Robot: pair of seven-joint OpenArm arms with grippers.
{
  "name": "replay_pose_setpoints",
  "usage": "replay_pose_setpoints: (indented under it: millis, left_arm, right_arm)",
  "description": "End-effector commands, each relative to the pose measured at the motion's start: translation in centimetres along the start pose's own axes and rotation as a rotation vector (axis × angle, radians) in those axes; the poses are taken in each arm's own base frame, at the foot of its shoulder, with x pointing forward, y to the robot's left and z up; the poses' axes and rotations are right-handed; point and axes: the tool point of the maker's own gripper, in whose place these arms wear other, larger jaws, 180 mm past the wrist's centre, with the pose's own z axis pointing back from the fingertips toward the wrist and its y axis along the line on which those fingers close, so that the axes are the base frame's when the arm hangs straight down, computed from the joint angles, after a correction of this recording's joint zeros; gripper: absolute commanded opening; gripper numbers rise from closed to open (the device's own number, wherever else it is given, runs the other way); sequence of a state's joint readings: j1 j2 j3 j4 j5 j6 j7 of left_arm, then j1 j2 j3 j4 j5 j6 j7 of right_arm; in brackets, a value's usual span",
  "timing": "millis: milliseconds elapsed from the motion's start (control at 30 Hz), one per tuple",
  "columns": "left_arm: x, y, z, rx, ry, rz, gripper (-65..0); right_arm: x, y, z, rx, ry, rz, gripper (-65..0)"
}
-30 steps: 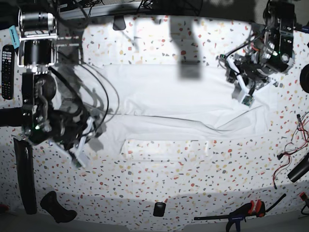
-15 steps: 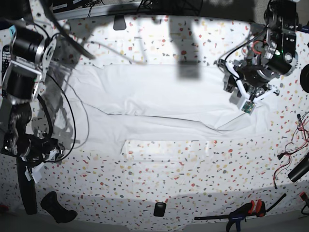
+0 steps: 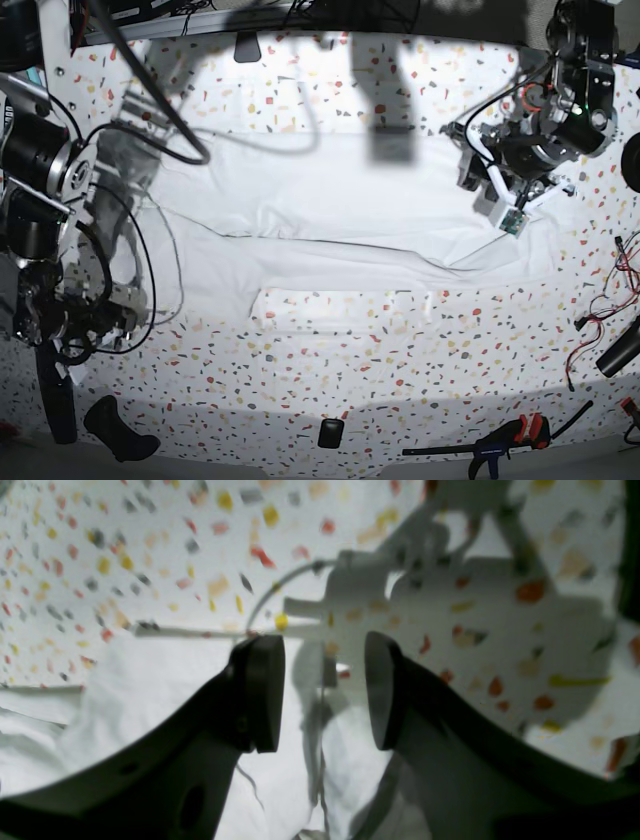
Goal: Fold the T-shirt properly
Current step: 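Move the right gripper to the opposite side edge of the shirt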
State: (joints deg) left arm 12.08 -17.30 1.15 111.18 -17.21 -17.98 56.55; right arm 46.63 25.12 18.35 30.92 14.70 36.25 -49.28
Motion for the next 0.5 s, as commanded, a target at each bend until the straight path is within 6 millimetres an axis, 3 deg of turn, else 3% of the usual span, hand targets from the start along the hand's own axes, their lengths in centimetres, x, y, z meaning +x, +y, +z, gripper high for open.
replay_pose_setpoints:
  millis: [0, 133, 467]
  left_arm:
    - [1.4, 0.1, 0.4, -0.004, -0.049, -0.002, -43.7]
    - [1.4, 0.0, 0.4, -0.008, -0.050, 0.000, -43.7]
    - [1.3, 0.0, 0.4, -0.007, -0.047, 0.000, -43.7]
  right_arm:
    - [2.3, -0.2, 1.0, -0.003, -0.058, 0.005, -39.0]
    - [0.3, 0.0, -0.4, 0.007, -0.003, -0.016, -39.0]
    - [-1.5, 3.7, -3.4, 0.032, 0.049, 0.025, -39.0]
